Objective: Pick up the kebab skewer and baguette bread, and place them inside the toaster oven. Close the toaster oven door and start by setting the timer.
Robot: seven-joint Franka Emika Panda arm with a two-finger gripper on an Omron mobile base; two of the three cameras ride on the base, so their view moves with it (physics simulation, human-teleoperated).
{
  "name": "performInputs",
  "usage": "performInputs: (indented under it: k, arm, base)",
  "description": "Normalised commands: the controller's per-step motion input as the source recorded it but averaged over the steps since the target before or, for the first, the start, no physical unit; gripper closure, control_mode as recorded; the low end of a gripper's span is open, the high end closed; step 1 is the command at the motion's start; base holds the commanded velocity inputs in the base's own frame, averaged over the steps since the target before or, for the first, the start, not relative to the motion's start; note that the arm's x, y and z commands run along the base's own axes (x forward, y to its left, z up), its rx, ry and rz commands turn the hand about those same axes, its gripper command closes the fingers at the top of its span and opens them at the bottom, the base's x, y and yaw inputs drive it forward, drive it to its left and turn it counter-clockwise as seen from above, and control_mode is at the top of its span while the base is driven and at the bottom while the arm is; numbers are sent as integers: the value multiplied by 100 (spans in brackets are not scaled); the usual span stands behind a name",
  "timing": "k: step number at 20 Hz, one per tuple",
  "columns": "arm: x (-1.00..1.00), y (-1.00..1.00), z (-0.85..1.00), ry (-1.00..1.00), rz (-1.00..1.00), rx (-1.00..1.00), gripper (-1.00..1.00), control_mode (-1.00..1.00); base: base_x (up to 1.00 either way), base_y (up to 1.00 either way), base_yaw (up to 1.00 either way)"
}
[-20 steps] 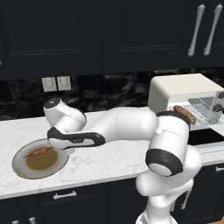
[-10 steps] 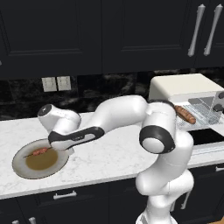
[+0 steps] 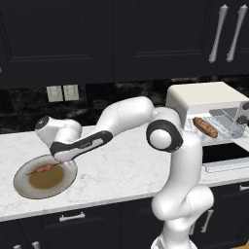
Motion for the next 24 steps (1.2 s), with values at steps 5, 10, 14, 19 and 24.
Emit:
performInputs:
  k: [5,10,14,19,24]
  arm:
    - [13,0,-4,0,0,0,-100,-100]
    - [16,0,-11,0,0,2,-100,-100]
    - [2,-2,-15,0,1,11,-100,-100]
    - [0,-7,-11,0,3,16,-100,-100]
    - [17,-13,-27,0,5,15,-100,-100]
  base:
    - [0,0,0]
    - [0,0,0]
    - [0,0,0]
    - [0,0,0]
    - [0,0,0]
